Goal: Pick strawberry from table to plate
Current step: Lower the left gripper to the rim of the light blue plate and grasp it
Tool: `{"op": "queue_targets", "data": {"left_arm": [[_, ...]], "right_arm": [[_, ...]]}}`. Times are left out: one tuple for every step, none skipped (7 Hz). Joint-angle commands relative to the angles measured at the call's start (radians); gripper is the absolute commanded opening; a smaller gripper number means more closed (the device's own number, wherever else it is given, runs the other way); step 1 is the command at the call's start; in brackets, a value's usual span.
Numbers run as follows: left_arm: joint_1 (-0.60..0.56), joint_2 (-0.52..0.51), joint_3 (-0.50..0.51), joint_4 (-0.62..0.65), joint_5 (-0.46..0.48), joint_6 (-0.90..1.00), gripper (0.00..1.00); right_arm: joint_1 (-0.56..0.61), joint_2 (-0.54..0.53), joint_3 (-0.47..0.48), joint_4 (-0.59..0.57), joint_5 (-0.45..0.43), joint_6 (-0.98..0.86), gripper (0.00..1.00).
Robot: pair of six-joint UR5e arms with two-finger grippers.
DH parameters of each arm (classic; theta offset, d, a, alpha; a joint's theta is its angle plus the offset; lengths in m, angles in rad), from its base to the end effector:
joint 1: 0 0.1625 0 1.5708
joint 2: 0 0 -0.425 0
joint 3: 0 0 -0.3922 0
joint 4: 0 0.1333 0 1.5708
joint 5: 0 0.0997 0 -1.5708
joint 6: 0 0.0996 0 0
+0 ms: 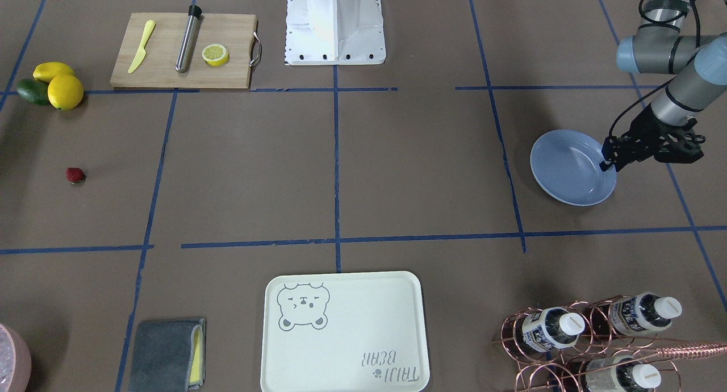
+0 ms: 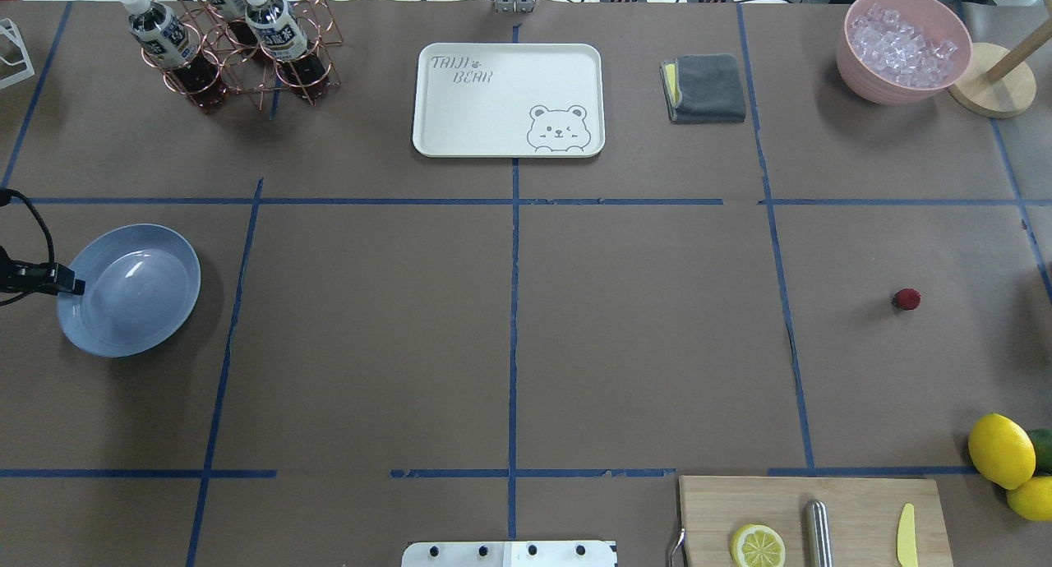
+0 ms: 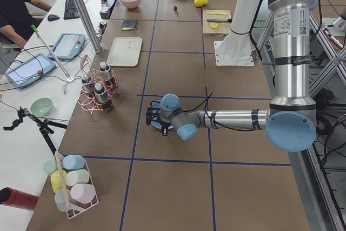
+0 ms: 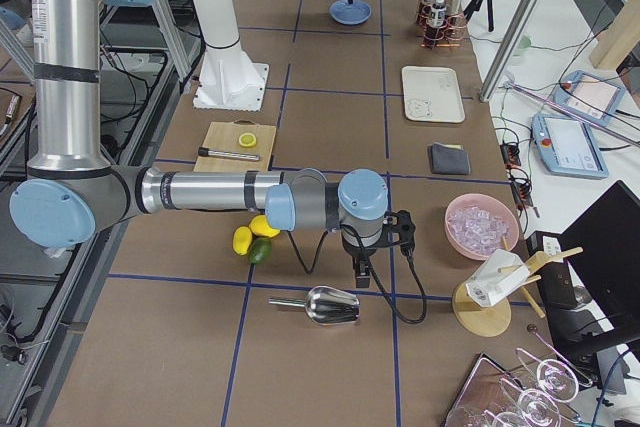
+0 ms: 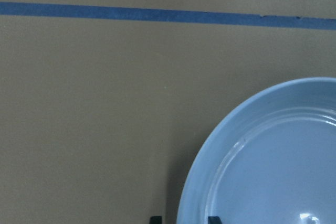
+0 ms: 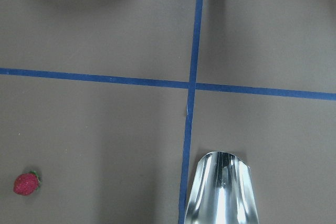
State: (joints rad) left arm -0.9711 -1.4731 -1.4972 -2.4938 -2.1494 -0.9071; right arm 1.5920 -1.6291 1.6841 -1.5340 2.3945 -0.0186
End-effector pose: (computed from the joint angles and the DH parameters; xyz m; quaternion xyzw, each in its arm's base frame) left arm 0.2029 -0.4364 0.6452 0.0751 0.4342 -0.0330 0.8971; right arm 0.0702 -0.4709 0.6235 0.0500 -0.3990 -0.0172 0.9154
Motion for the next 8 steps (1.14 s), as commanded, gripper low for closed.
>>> {"op": "queue_targets", "data": {"left_arm": [[0.000,-0.001,0.003,0.000,-0.001,-0.001,0.40],[0.000,-0.001,0.003,0.001,-0.001,-0.002,0.27],[0.000,-0.001,0.002,0.000,-0.001,-0.003,0.05],[0.000,0.002,-0.003,-0.004,-0.010,-0.006,0.00],[0.000,0.005,-0.008,-0.001,-0.015,-0.003,0.00],[-0.004,0.013,-0.030,0.007,-0.030,0.004,0.00],[-0.042,0.011,-0.041,0.016,-0.115,0.004,0.00],[-0.146,-0.004,-0.064,0.101,-0.185,0.013,0.00]], "right_arm": [[0.000,0.000,0.000,0.000,0.000,0.000,1.00],[0.000,0.000,0.000,0.000,0.000,0.000,1.00],[0.000,-0.002,0.009,-0.001,-0.002,0.000,1.00],[0.000,-0.005,0.022,-0.001,0.003,0.002,1.00],[0.000,-0.002,0.020,-0.003,0.002,0.002,1.00],[0.000,0.002,0.025,-0.001,0.014,0.000,1.00],[-0.001,0.003,0.031,-0.005,-0.001,-0.001,1.00],[-0.003,0.021,0.040,-0.001,0.000,0.000,1.00]]}}
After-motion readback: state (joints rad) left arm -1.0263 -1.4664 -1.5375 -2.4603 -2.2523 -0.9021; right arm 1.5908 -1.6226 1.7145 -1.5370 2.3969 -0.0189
